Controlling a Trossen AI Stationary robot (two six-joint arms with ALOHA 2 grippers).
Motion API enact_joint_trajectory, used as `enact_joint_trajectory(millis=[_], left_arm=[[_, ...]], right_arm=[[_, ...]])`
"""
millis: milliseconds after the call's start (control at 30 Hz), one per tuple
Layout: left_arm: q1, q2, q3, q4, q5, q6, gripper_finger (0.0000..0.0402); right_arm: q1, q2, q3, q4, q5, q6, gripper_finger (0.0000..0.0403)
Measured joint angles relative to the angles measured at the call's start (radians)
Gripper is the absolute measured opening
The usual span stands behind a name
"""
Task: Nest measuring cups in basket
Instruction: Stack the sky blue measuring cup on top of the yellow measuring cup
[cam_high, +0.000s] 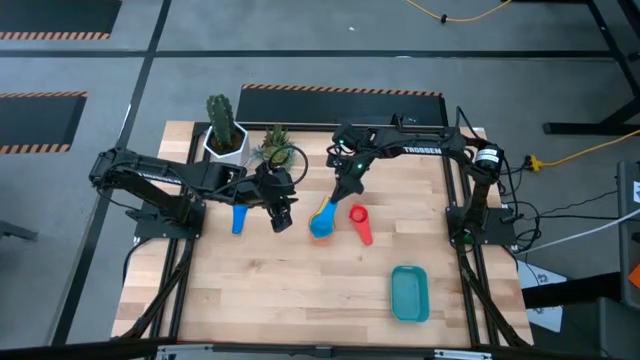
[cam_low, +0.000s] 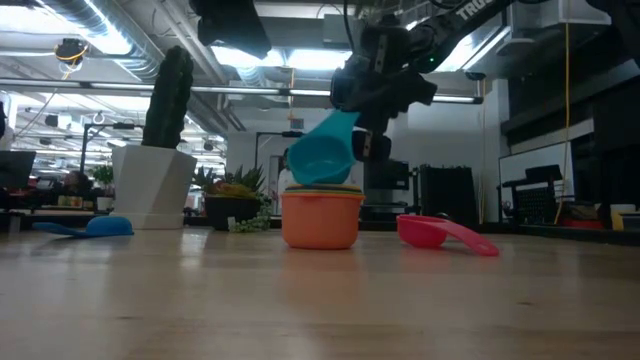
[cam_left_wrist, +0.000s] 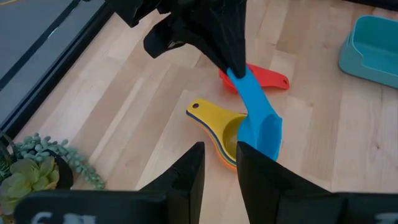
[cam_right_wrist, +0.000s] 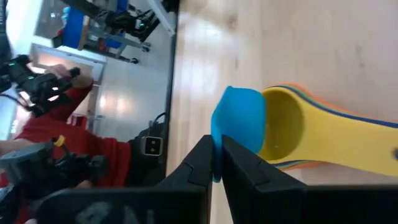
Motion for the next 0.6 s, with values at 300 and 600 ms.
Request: enact_joint_trajectory(millis=[300, 600], left_arm=[[0.000, 0.000, 0.000, 0.000, 0.007, 0.000, 0.0085], [0.000, 0.000, 0.000, 0.001, 0.007, 0.001, 0.0085]], right_arm=[[0.000, 0.000, 0.000, 0.000, 0.062, 0.000, 0.0034], [0.000, 0.000, 0.000, 0.000, 0.065, 0.002, 0.0034]])
